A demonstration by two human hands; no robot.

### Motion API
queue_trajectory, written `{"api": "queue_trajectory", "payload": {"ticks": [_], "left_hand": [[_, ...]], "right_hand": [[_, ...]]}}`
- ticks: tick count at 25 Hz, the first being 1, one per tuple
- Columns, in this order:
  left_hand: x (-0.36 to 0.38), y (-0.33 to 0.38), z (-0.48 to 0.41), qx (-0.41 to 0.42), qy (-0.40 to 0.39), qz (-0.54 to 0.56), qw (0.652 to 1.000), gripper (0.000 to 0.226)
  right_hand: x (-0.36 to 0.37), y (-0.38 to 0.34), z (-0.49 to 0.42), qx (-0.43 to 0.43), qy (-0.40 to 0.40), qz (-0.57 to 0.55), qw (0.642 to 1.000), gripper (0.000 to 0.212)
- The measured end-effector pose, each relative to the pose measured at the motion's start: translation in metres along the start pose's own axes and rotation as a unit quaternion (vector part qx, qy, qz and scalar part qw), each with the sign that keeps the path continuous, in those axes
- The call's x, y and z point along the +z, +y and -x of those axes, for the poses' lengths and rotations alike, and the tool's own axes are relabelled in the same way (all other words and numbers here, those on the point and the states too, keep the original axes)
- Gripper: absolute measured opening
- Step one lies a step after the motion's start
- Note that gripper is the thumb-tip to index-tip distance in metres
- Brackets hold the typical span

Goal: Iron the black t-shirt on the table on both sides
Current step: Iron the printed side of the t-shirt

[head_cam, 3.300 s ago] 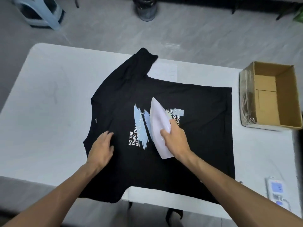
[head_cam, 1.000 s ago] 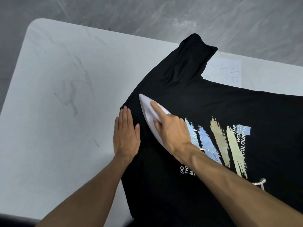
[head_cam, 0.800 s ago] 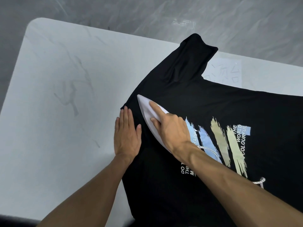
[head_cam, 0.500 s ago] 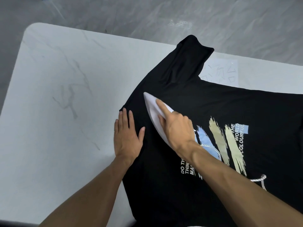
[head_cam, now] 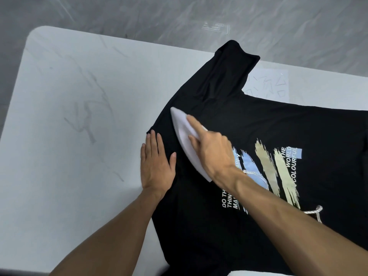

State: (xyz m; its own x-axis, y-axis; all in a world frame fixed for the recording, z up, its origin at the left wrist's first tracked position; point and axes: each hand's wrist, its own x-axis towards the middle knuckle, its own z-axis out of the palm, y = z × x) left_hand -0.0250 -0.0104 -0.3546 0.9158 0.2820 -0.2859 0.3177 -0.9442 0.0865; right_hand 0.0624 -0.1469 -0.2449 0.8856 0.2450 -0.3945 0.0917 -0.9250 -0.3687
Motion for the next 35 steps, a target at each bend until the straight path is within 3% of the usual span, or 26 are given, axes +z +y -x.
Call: {"api": "queue_trajectory", "payload": {"ticks": [6,11,16,20,23,29,32,35], "left_hand": [[0.000,0.000,0.000,-0.006,-0.008,0.002,1.000,0.072],[-0.001,0.000,0.000,-0.003,-0.009,0.003,1.000,0.071],[-0.001,-0.001,-0.001,-0.005,-0.009,0.001,1.000,0.072],[0.002,0.000,-0.001,-0.006,-0.009,-0.001,1.000,0.072],[0.001,0.001,-0.001,-0.005,-0.008,0.002,1.000,0.072],[-0.001,0.001,-0.001,-0.007,-0.004,0.005,1.000,0.073],[0.000,0.000,-0.001,-0.004,-0.007,0.001,1.000,0.073],[0.000,0.000,0.000,-0.002,-0.007,-0.001,1.000,0.072]], "right_hand": [[0.012,0.011,-0.001,0.009,-0.002,0.072,0.997,0.053],[-0.004,0.035,-0.004,0.072,0.042,0.007,0.997,0.050],[0.007,0.006,0.000,0.012,-0.014,-0.012,1.000,0.051],[0.017,0.001,-0.002,-0.016,-0.015,0.049,0.999,0.054],[0.007,0.020,-0.004,0.009,-0.002,0.072,0.997,0.054],[-0.002,0.035,-0.006,0.067,0.037,0.018,0.997,0.049],[0.002,0.018,-0.008,0.036,0.017,-0.015,0.999,0.051],[0.007,0.000,-0.011,-0.033,-0.019,0.029,0.999,0.052]]}}
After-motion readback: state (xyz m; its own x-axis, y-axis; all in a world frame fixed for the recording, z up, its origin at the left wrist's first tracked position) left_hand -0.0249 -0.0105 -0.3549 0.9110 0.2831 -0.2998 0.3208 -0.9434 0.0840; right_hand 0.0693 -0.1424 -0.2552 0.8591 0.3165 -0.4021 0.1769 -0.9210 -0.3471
